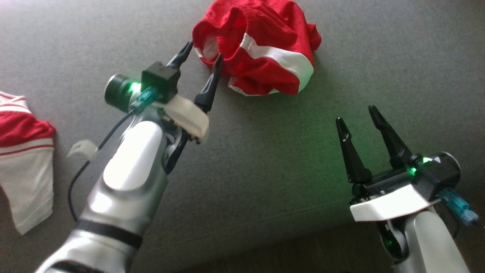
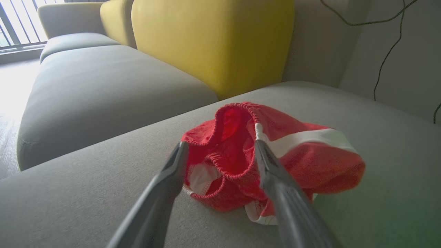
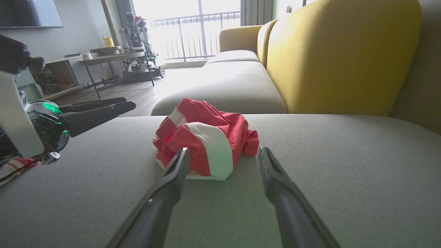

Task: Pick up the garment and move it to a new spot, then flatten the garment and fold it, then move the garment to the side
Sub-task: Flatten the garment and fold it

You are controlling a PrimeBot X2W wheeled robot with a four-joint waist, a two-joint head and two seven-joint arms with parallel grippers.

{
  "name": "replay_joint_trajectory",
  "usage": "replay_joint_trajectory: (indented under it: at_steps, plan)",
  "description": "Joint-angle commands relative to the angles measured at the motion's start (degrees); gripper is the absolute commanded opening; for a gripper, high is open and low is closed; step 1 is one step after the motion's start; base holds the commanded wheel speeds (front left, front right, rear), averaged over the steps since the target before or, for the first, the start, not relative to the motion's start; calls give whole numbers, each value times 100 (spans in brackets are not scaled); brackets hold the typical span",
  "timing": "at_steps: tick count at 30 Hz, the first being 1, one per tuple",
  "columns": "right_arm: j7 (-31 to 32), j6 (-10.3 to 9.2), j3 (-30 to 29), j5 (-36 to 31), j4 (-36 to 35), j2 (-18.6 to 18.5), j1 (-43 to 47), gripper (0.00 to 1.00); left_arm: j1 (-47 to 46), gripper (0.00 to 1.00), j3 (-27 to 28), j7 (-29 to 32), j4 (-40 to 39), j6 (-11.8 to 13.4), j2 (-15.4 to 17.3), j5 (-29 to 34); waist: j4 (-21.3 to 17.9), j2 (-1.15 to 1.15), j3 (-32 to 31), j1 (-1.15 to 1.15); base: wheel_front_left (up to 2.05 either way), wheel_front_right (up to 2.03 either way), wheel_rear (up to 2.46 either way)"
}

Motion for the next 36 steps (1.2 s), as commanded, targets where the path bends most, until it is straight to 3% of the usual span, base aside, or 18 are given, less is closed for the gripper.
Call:
replay_joint_trajectory:
  at_steps: [1, 17, 18, 19, 21, 22, 23, 29, 32, 33, 36]
  plan:
    - [-55, -1, 127, 26, -215, -43, -135, 100, -247, 100, 66, -30, -81, -15, 69, -39, -76, 0, 145, -1, 0, 0, 0]
    - [-55, -1, 67, 213, -265, -43, -451, 100, -1677, 100, -1037, -9, 959, -81, 69, -288, -284, 0, 746, -1, 0, 0, 0]
    - [-55, -1, 58, 231, -262, -43, -461, 100, -1713, 93, -1093, -8, 1012, -82, 69, -308, -302, 0, 752, -1, 0, 0, 0]
    - [-55, -1, 46, 250, -261, -43, -468, 100, -1748, 78, -1165, -4, 1061, -84, 69, -323, -318, 0, 756, -1, 0, 0, 0]
    - [-55, -1, 30, 277, -262, -43, -477, 100, -1819, 35, -1304, 21, 1154, -86, 69, -358, -346, 0, 764, -1, 0, 0, 0]
    - [-55, -1, 26, 290, -261, -43, -480, 100, -1851, 7, -1405, 33, 1185, -87, 69, -375, -358, 0, 768, -1, 0, 0, 0]
    - [-55, -1, 22, 302, -257, -43, -483, 100, -1886, 0, -1502, 56, 1227, -87, 69, -388, -368, 0, 766, -1, 0, 0, 0]
    - [-55, -1, 24, 377, -226, -43, -498, 100, -2048, 0, -1817, 55, 1215, -89, 70, -705, -432, 0, 702, -1, 0, 0, 0]
    - [-55, -1, 37, 451, -226, -43, -522, 100, -2166, 0, -1905, 216, 910, -89, 70, -1441, -502, 0, 624, -1, 0, 0, 0]
    - [-55, -1, 55, 509, -218, -43, -534, 100, -2343, 0, -1955, 459, 684, -89, 70, -1946, -565, 0, 559, -1, 0, 0, 0]
    - [-55, -1, 77, 614, -212, -43, -534, 100, -2695, 0, -1937, 858, 340, -89, 131, -2635, -678, 0, 447, -1, 0, 0, 0]
